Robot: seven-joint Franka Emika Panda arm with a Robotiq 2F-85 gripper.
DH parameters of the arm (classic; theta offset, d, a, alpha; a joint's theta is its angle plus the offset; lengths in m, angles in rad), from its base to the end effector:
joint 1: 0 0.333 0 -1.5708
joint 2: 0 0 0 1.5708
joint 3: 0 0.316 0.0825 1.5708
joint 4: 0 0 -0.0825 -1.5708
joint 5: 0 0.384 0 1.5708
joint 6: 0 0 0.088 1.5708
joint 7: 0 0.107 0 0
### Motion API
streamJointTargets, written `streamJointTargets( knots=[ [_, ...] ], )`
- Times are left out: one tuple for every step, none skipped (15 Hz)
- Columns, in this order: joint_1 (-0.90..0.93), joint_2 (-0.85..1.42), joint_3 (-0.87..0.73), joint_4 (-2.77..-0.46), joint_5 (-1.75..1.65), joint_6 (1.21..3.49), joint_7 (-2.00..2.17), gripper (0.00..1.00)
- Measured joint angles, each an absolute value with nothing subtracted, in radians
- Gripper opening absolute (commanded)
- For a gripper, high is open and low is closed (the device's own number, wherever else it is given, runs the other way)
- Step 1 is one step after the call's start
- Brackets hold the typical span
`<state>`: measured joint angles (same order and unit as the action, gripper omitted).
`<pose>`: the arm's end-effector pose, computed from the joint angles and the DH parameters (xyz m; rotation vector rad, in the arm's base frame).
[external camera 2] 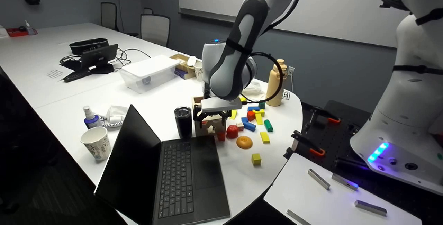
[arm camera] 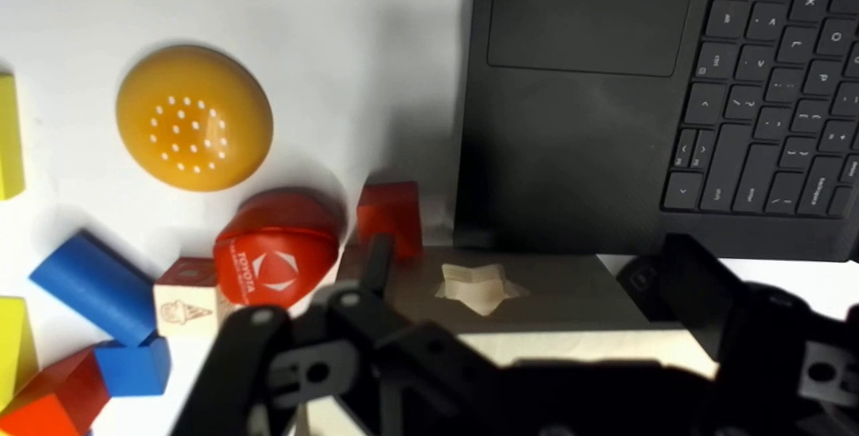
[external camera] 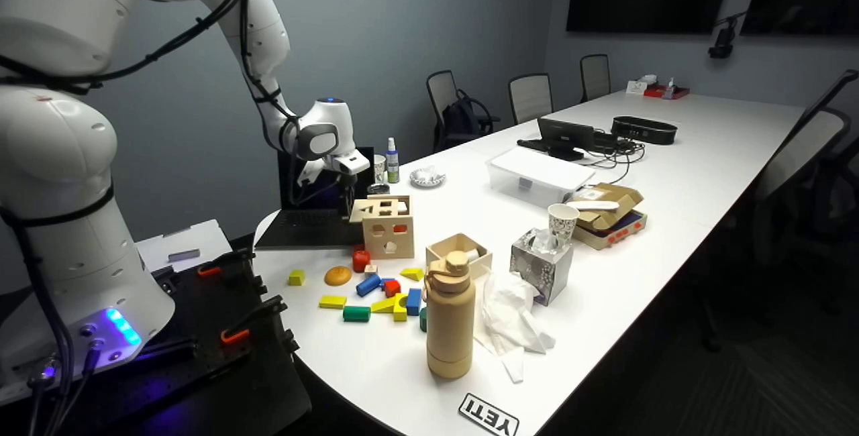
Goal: Place the blue cross and the red rectangular block into the wooden box through their respective shape cutting on the lid
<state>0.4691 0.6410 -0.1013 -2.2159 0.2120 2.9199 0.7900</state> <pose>0.5066 0.1770 0.0925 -2.9650 0.9260 -0.0980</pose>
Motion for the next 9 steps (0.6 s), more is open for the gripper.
streamJointTargets(
  knots=[
    [0.469, 0.642, -0.106, -2.212, 0.204, 2.92, 0.79, 1.0],
    [0.469, 0.643, -0.112, -2.208, 0.199, 2.92, 0.79, 1.0],
    [0.469, 0.644, -0.117, -2.204, 0.194, 2.92, 0.79, 1.0],
    [0.469, 0.646, -0.124, -2.199, 0.188, 2.92, 0.79, 1.0],
    [0.469, 0.648, -0.129, -2.193, 0.181, 2.92, 0.79, 1.0],
    [0.468, 0.651, -0.133, -2.187, 0.176, 2.92, 0.79, 1.0],
    [0.467, 0.654, -0.136, -2.181, 0.174, 2.92, 0.79, 1.0],
    [0.467, 0.657, -0.139, -2.177, 0.172, 2.92, 0.79, 1.0],
    [0.467, 0.66, -0.14, -2.171, 0.171, 2.92, 0.79, 1.0]
  ],
)
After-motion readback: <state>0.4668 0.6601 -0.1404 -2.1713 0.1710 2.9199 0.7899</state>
